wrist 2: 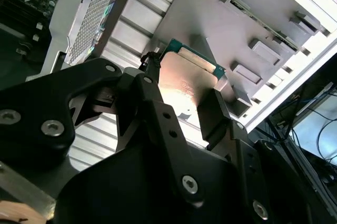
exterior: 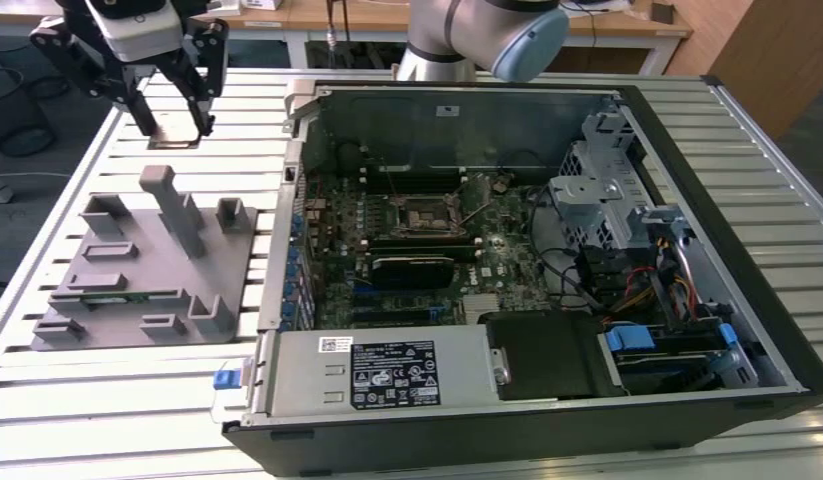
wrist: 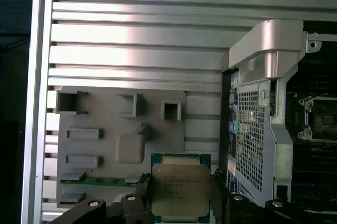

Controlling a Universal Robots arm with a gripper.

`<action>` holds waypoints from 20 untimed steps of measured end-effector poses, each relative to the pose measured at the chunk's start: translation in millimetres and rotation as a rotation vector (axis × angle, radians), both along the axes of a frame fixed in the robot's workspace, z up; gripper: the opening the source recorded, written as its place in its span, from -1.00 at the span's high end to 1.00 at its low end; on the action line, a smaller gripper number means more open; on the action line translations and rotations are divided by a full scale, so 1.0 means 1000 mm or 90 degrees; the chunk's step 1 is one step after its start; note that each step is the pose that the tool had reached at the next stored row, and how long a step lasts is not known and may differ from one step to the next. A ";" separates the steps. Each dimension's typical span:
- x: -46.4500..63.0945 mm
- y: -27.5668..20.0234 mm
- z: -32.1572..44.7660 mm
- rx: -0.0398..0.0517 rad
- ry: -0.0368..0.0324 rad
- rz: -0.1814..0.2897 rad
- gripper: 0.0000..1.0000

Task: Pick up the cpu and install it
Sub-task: 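Pick up the cpu and move it towards the insertion slot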

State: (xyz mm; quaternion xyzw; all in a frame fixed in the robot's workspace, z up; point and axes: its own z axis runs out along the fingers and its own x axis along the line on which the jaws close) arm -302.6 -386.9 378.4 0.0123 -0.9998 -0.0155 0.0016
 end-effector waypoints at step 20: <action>0.031 0.0000 0.0000 0.0000 0.0000 0.000 -0.07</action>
